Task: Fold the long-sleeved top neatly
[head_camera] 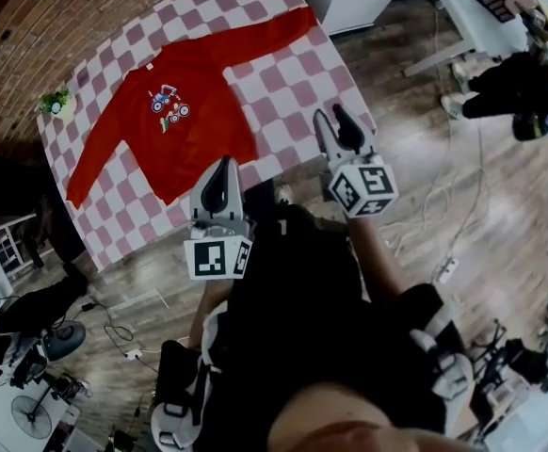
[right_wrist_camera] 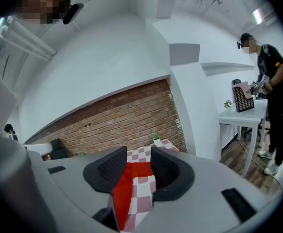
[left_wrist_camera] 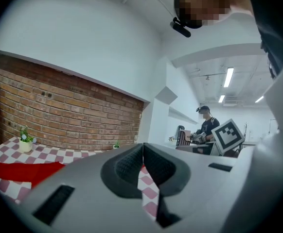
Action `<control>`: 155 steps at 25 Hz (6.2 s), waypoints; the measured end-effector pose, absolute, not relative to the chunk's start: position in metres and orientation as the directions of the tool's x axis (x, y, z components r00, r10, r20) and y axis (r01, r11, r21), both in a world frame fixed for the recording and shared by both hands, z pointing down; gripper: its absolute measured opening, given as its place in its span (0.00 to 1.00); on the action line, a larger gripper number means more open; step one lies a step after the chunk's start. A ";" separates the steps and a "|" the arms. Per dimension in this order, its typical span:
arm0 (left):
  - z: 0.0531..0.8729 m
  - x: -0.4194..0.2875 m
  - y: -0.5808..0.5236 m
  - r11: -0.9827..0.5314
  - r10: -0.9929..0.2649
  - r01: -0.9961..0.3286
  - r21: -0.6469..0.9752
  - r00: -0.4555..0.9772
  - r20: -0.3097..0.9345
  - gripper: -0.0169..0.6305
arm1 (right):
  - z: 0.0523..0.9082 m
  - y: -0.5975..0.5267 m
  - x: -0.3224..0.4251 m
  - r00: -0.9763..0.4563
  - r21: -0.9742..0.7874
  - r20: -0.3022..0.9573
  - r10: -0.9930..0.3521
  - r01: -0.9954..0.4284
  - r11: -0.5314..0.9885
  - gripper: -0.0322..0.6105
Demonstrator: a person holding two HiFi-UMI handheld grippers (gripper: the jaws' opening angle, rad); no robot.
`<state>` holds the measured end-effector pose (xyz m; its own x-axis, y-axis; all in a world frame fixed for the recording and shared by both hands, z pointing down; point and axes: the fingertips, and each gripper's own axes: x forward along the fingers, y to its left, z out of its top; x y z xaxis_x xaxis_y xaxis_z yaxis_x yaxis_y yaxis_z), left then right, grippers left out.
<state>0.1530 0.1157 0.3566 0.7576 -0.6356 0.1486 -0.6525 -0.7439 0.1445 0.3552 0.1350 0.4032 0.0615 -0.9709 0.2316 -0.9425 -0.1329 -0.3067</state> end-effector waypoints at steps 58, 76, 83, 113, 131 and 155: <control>0.447 0.236 -0.108 -0.700 -0.598 -0.657 0.280 0.753 0.274 0.04 | 0.664 -0.161 0.597 0.187 -0.459 0.623 -0.759 -0.698 -0.549 0.10; 0.379 0.139 -0.023 -0.612 -0.754 -0.776 0.153 0.631 0.181 0.04 | 0.481 -0.154 0.505 0.099 -0.182 0.386 -0.917 -0.966 -0.181 0.10; 0.368 0.075 0.026 -0.486 -0.838 -0.860 0.155 0.509 0.196 0.04 | 0.425 -0.158 0.423 -0.021 -0.018 0.303 -0.953 -1.000 0.016 0.09; 0.366 -0.204 0.011 -0.351 -0.910 -0.918 0.185 0.381 0.164 0.04 | 0.479 -0.132 0.003 -0.318 0.399 0.427 -0.847 -0.774 0.492 0.09; 0.413 -0.306 0.000 -0.337 -0.891 -0.910 0.241 0.391 0.232 0.04 | 0.698 -0.041 -0.133 -0.272 0.439 0.688 -0.673 -0.583 0.684 0.09; 0.430 -0.354 -0.017 -0.357 -0.881 -0.893 0.276 0.420 0.219 0.04 | 0.679 -0.019 -0.167 -0.310 0.191 0.717 -0.625 -0.775 0.603 0.09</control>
